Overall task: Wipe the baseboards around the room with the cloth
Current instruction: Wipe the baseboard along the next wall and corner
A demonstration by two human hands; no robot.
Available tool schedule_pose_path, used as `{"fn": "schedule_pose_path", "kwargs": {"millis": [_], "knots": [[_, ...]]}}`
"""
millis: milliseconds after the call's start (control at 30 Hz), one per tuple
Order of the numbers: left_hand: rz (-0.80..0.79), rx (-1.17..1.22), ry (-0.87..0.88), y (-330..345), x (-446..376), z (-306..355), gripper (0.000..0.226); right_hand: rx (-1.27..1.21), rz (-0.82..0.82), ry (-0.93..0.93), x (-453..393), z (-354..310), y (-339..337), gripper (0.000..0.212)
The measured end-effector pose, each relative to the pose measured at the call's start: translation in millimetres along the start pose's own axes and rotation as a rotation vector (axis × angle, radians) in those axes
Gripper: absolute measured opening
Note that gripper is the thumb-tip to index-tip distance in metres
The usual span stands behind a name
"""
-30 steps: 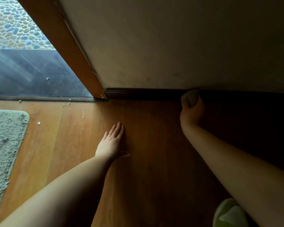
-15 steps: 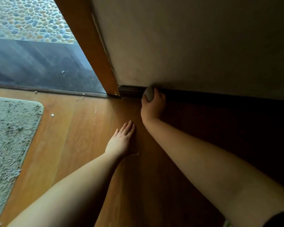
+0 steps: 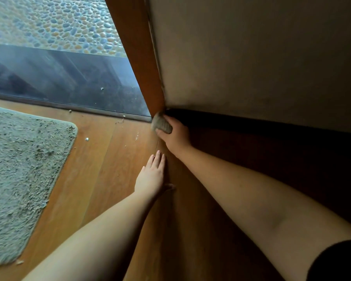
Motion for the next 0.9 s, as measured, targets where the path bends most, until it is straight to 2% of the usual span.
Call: {"fn": "schedule_pose_path", "kwargs": {"millis": [67, 267, 333, 500, 600, 700, 833, 900], "knots": [[0.000, 0.003, -0.010, 1, 1, 0, 0.121, -0.005, -0.024, -0.047, -3, -5, -5, 0.049], [0.003, -0.001, -0.019, 0, 1, -1, 0.122, 0.051, 0.140, -0.067, 15, 13, -34, 0.044], [0.001, 0.001, -0.022, 0, 0, 0, 0.123, 0.043, 0.238, -0.004, 29, 33, -46, 0.043], [-0.002, -0.001, -0.042, 0, -3, 0, 0.125, -0.033, 0.418, 0.288, 47, 85, -78, 0.043], [-0.028, -0.030, -0.060, 1, -7, 2, 0.127, -0.019, 0.540, 0.368, 52, 99, -92, 0.047], [-0.041, -0.060, -0.058, 1, -10, 3, 0.125, -0.026, 0.602, 0.477, 46, 92, -76, 0.051], [-0.045, -0.041, -0.072, 4, -8, 1, 0.123, -0.091, 0.524, 0.484, 23, 67, -31, 0.055], [-0.060, -0.015, -0.064, 6, -9, 0, 0.124, -0.171, 0.537, 0.511, 10, 58, -17, 0.060]]}}
Point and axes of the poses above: each hand's wrist, its own x-axis away from the middle knuckle, its own y-axis out of the palm, z = x × y, the point moved 3 cm from there along -x, towards the middle knuckle, and after that the axes turned 10 degrees about -z, right-handed, at the moved point
